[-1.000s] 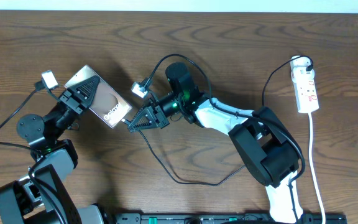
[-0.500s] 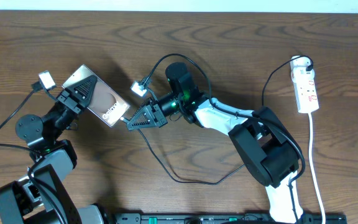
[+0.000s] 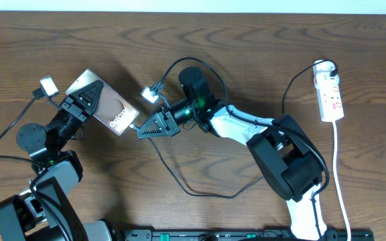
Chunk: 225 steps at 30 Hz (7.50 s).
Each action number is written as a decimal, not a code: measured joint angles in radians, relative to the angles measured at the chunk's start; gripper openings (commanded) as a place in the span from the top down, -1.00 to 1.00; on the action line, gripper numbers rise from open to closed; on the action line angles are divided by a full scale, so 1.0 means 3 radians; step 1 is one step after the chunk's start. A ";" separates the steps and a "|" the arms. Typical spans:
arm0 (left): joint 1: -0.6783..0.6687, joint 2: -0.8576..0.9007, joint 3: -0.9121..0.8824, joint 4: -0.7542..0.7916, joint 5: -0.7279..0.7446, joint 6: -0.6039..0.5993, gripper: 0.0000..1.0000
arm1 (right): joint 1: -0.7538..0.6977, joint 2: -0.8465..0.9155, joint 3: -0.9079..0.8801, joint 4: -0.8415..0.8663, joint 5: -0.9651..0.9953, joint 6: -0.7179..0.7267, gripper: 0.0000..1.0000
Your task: Plug charger to phone and switch on socket
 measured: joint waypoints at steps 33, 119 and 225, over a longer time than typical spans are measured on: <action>0.0025 0.0000 0.0000 -0.0001 -0.0412 -0.0072 0.85 | -0.0075 0.0000 0.0000 0.0196 0.0149 0.0406 0.98; -0.0014 0.0000 0.0000 -0.0167 -0.0434 -0.0420 0.85 | -0.0072 0.0000 0.0001 0.0621 0.0169 0.0916 0.98; -0.0113 0.0000 0.0022 0.0179 0.0062 -0.0337 0.85 | -0.0065 0.0000 -0.0006 0.0679 -0.0445 0.0961 0.98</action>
